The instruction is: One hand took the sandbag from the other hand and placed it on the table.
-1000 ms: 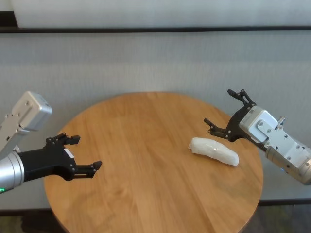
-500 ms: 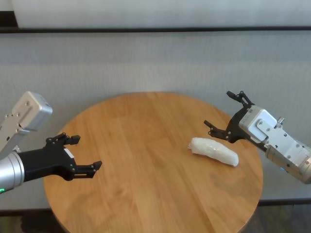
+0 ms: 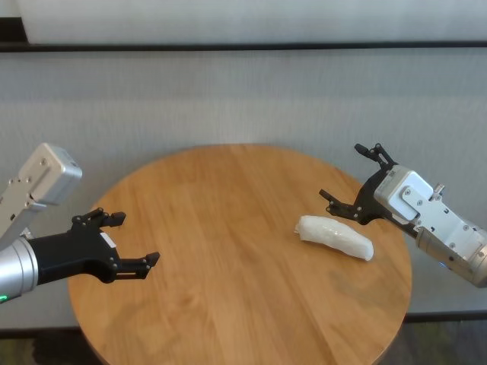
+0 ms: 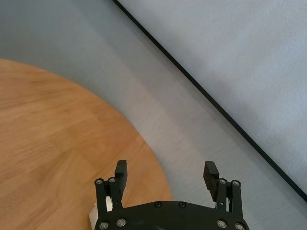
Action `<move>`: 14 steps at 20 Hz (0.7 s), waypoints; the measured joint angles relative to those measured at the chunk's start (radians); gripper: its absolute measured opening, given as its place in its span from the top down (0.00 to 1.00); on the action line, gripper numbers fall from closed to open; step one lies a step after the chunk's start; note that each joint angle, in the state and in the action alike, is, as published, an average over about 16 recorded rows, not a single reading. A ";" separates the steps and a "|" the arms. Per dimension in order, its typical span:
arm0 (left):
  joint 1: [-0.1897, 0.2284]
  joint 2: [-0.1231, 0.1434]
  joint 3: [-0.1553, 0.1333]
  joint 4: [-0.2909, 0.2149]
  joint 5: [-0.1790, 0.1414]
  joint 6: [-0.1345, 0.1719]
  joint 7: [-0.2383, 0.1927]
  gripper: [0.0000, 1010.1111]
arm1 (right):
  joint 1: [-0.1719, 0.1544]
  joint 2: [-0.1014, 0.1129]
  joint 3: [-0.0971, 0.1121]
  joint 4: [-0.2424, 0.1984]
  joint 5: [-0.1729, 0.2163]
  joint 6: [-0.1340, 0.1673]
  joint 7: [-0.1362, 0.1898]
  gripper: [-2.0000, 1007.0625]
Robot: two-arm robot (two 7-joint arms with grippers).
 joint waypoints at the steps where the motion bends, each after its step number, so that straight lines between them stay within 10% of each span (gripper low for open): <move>1: 0.000 0.000 0.000 0.000 0.000 0.000 0.000 0.01 | 0.000 0.000 0.000 0.000 0.000 0.000 0.000 0.00; 14: 0.000 0.000 0.000 0.000 0.000 0.000 0.000 0.01 | 0.003 0.001 -0.001 0.004 0.001 0.001 0.004 0.00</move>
